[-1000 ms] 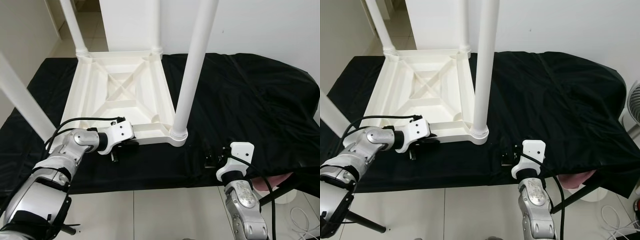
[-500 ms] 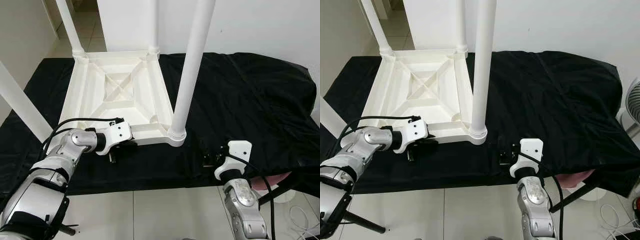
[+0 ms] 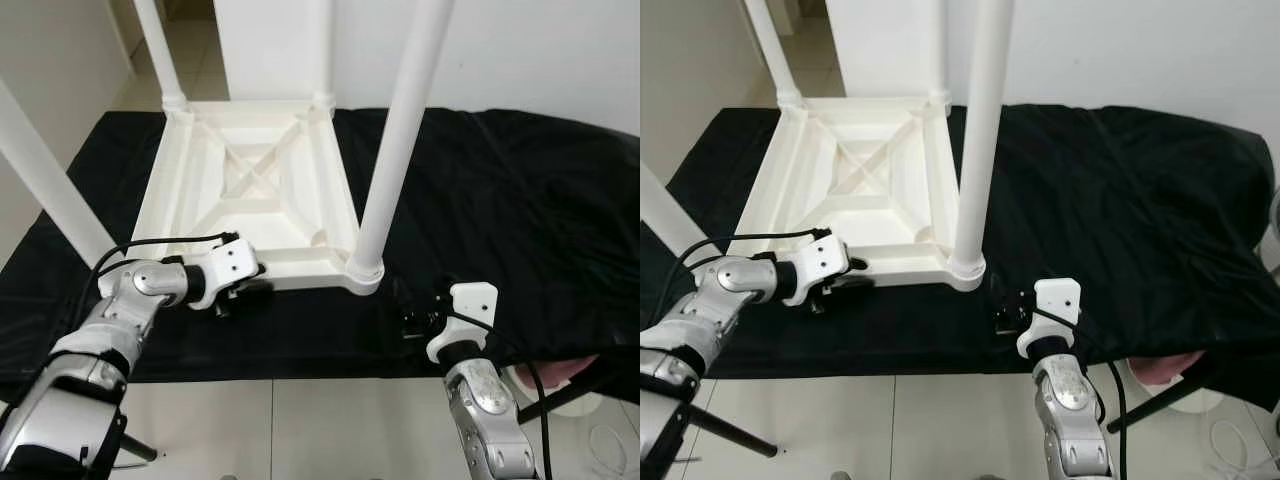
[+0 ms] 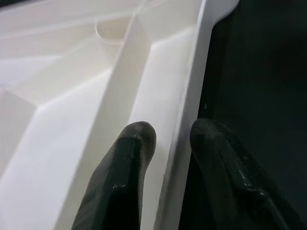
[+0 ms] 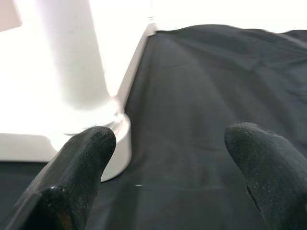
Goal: Building children table
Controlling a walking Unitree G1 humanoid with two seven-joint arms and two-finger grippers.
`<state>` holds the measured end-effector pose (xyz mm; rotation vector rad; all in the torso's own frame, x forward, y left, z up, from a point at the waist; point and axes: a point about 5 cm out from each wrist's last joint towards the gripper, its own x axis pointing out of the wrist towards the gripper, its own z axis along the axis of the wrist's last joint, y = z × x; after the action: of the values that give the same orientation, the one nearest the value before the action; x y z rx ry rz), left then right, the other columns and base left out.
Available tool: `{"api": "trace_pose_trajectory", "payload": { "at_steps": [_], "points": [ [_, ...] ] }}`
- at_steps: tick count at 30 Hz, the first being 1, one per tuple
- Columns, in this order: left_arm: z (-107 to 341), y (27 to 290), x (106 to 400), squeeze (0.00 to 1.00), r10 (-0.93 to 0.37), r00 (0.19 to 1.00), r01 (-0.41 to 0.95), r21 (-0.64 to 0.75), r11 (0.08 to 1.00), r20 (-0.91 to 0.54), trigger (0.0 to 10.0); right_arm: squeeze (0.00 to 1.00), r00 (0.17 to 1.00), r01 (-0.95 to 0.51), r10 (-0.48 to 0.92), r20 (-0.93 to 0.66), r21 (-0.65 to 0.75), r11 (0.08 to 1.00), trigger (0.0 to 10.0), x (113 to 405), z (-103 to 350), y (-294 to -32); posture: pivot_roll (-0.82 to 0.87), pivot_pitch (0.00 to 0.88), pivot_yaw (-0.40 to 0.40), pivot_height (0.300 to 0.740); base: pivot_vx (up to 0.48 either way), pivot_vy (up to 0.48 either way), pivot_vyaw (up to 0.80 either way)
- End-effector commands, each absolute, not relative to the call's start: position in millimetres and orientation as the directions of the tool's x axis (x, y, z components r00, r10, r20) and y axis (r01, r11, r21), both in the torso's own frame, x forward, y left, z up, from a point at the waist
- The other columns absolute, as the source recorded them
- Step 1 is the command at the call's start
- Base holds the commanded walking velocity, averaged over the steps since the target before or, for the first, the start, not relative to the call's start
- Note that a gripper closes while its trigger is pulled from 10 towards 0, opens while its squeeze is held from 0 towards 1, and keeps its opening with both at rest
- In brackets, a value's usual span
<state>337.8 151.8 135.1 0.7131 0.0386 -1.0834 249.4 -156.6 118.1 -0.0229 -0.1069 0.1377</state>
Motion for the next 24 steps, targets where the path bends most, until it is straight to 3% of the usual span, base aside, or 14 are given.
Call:
{"api": "trace_pose_trajectory", "payload": {
  "at_steps": [1, 6, 7, 8, 12, 13, 18, 19, 24],
  "points": [
    [143.3, 149.2, 335.3, 0.0, -0.798, 0.521, 0.792, 0.521, 0.32, -0.303, 10.0, 0.0, 0.982, -0.172, 0.176, 0.074, -0.047, 0.984, 10.0, 248.0, 113.3, -153.9, -0.1, 0.012, 0.013, 0.74, 0.0, 0.0, 0.0],
    [156.1, 134.3, 321.1, 0.0, -0.833, 0.516, 0.789, 0.489, 0.373, -0.198, 10.0, 0.0, 0.973, -0.213, 0.217, 0.076, -0.061, 0.975, 10.0, 249.3, 113.6, -152.6, -0.1, 0.007, 0.003, 0.74, 0.0, 0.0, 0.0],
    [160.1, 130.7, 317.3, 0.0, -0.835, 0.526, 0.786, 0.468, 0.404, -0.162, 10.0, 0.04, 0.97, -0.227, 0.231, 0.079, -0.055, 0.972, 10.0, 250.3, 114.4, -152.3, -0.08, 0.001, -0.01, 0.74, 0.0, 0.0, 0.0],
    [164.7, 126.6, 313.5, 0.0, -0.83, 0.547, 0.774, 0.444, 0.451, -0.109, 10.0, 1.0, 0.961, -0.26, 0.262, 0.089, -0.034, 0.965, 10.0, 250.8, 116.4, -150.6, -0.08, 0.0, -0.015, 0.74, 0.0, 0.0, 0.0],
    [170.2, 121.7, 308.3, 0.0, -0.806, 0.591, 0.749, 0.397, 0.53, -0.04, 10.0, 1.0, 0.952, -0.283, 0.285, 0.112, -0.03, 0.959, 10.0, 253.1, 120.8, -149.6, -0.07, 0.0, -0.021, 0.74, 0.0, 0.0, 0.0],
    [173.4, 113.9, 302.3, 0.0, -0.772, 0.634, 0.722, 0.336, 0.604, 0.026, 10.0, 1.0, 0.948, -0.289, 0.291, 0.128, -0.031, 0.957, 10.0, 258.9, 126.3, -149.5, -0.06, 0.0, -0.032, 0.74, 0.0, 0.0, 0.0],
    [176.9, 107.0, 297.1, 0.0, -0.75, 0.657, 0.699, 0.314, 0.642, 0.073, 10.0, 1.0, 0.945, -0.291, 0.295, 0.138, -0.045, 0.956, 10.0, 265.0, 131.2, -150.0, -0.05, 0.0, -0.039, 0.74, 0.0, 0.0, 0.0],
    [179.0, 103.4, 295.5, 0.0, -0.726, 0.681, 0.679, 0.287, 0.676, 0.097, 10.0, 0.0, 0.938, -0.31, 0.314, 0.148, -0.051, 0.949, 10.0, 269.2, 135.5, -149.0, -0.05, 0.0, -0.044, 0.74, 0.0, 0.0, 0.0],
    [184.2, 99.8, 292.7, 0.0, -0.676, 0.725, 0.64, 0.233, 0.733, 0.133, 10.0, 0.0, 0.922, -0.345, 0.351, 0.163, -0.065, 0.936, 10.0, 278.7, 145.1, -146.4, -0.04, 0.0, -0.053, 0.74, 0.0, 0.0, 0.0]
  ]
}}
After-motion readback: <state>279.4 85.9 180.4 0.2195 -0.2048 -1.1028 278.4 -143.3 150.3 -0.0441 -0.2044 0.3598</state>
